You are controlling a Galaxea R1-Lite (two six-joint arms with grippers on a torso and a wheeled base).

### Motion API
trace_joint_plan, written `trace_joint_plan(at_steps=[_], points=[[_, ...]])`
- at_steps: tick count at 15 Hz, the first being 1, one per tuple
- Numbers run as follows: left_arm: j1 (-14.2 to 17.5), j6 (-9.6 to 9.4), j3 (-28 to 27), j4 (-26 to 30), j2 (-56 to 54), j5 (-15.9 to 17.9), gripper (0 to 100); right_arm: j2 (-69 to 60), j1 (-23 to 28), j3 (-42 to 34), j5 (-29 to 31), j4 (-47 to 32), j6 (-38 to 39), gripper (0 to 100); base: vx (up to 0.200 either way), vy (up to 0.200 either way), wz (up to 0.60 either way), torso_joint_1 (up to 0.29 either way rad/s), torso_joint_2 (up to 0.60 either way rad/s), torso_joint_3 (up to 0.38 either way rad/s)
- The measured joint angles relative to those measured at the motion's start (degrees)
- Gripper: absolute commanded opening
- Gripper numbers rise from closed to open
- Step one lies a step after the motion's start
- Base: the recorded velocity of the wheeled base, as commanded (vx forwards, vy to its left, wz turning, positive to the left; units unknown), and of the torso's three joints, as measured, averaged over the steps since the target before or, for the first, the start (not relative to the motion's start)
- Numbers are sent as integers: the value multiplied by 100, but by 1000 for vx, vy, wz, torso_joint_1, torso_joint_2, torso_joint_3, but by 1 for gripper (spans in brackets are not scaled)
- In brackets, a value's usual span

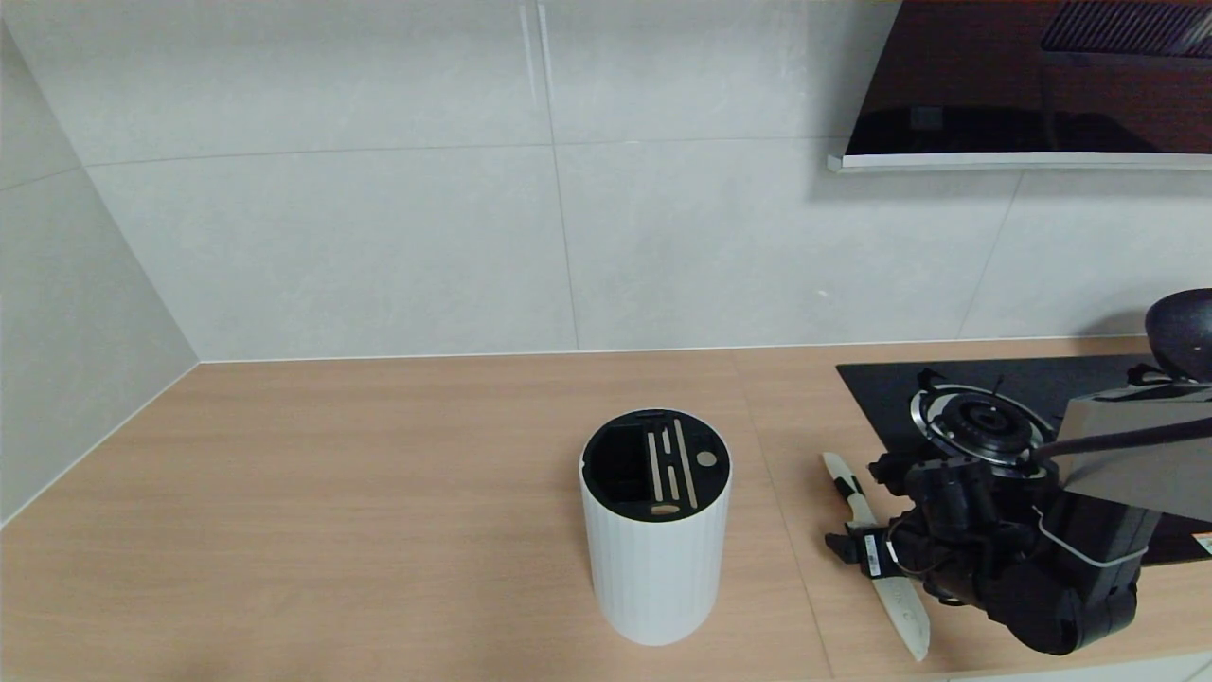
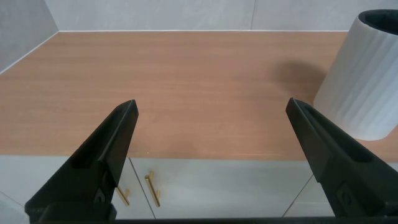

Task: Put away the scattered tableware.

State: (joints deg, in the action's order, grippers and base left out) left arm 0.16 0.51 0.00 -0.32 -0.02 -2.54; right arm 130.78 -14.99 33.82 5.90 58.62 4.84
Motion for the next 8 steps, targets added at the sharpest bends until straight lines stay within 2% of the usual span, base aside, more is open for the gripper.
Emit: trace_joint_plan(at_steps=[1, 8], points=[[0, 0, 0, 0, 0, 2, 100, 15, 0, 2, 0, 0, -2, 0, 0, 0, 0, 0, 0, 0], [0, 0, 0, -1, 0, 0, 100, 172, -2, 24, 189, 93, -24, 0, 0, 0, 0, 0, 0, 0]])
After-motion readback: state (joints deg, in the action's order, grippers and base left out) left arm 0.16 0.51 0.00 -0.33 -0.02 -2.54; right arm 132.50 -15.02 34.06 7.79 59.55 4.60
